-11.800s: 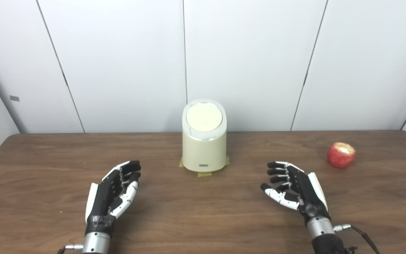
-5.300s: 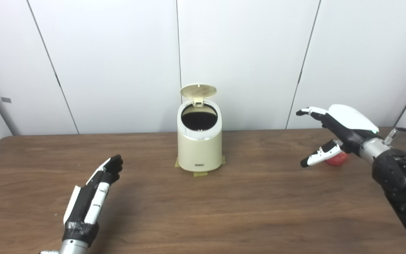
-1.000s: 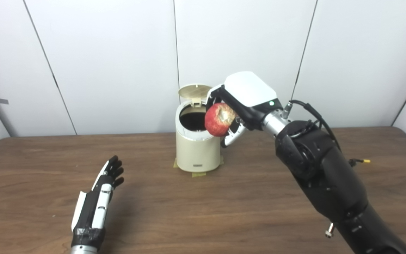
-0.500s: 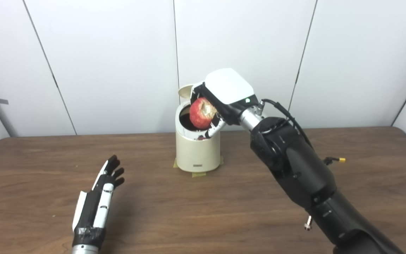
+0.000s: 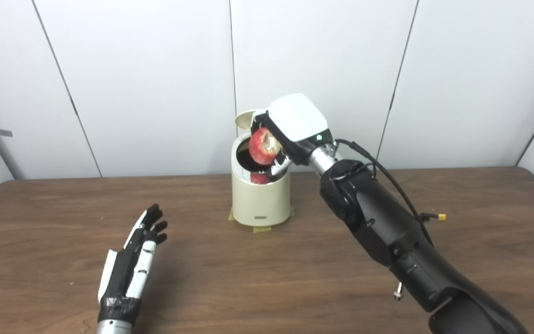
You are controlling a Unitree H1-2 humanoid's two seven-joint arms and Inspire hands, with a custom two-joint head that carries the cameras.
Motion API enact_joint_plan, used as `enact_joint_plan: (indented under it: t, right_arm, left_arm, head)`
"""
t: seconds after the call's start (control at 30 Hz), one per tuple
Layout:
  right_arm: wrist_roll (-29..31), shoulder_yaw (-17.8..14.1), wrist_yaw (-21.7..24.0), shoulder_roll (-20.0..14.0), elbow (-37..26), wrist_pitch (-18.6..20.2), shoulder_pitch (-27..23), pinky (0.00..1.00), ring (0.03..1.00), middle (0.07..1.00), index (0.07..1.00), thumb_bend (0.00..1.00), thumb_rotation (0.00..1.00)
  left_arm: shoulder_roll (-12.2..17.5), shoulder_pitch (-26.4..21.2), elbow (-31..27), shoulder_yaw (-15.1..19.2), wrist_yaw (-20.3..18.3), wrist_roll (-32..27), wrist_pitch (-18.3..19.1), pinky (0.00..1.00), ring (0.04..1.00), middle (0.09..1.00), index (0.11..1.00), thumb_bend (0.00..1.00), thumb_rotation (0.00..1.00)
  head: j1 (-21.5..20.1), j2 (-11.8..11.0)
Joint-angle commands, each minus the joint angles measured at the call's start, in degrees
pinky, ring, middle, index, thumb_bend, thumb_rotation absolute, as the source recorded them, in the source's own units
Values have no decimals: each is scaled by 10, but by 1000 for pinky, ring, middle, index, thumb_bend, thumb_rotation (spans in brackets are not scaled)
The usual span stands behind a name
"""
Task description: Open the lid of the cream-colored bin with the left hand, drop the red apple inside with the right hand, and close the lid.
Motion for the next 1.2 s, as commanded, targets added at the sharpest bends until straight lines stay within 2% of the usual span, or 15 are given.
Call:
enact_joint_plan:
  t: [0.0, 0.2, 0.4, 0.53, 0.77, 1.03, 1.17]
  right_arm:
    - [4, -3, -21, -1, -7, -8, -43, 252, 390, 545, 483, 512, 0]
    - [1, 3, -34, -2, 4, -13, -45, 255, 386, 553, 481, 511, 0]
    - [-2, 4, -6, 0, -17, 2, -42, 253, 385, 549, 484, 511, 0]
    - [-4, 7, 0, 2, -24, 4, -35, 258, 394, 554, 481, 511, 0]
    - [-2, 2, 26, 4, -43, 27, -28, 346, 451, 567, 443, 512, 0]
    - [-11, 8, 61, 3, -74, 49, -20, 333, 445, 567, 444, 513, 0]
    - [-19, 9, 62, 1, -80, 52, -17, 328, 444, 568, 446, 512, 0]
  left_arm:
    - [-4, -5, 19, -4, 5, 10, -16, 874, 904, 940, 946, 369, 845]
    - [-8, -1, 14, -9, 8, 14, -14, 864, 898, 937, 943, 362, 827]
    - [-10, 3, -1, -11, 5, 4, -2, 876, 913, 942, 944, 352, 833]
    - [-6, 3, 1, -12, 6, 12, -11, 872, 903, 937, 945, 360, 840]
    - [-6, 3, -2, -13, 7, 18, -9, 864, 890, 928, 942, 360, 829]
    - [-3, -1, 7, -13, 3, 13, -21, 861, 890, 928, 943, 375, 819]
    - [-1, 0, 5, -13, -1, 6, -15, 877, 903, 934, 948, 375, 810]
  head:
    - [-1, 1]
    - [6, -6]
    - [0, -1]
    - [-2, 0]
    - [-1, 1]
    - [-10, -5]
    - [-12, -3]
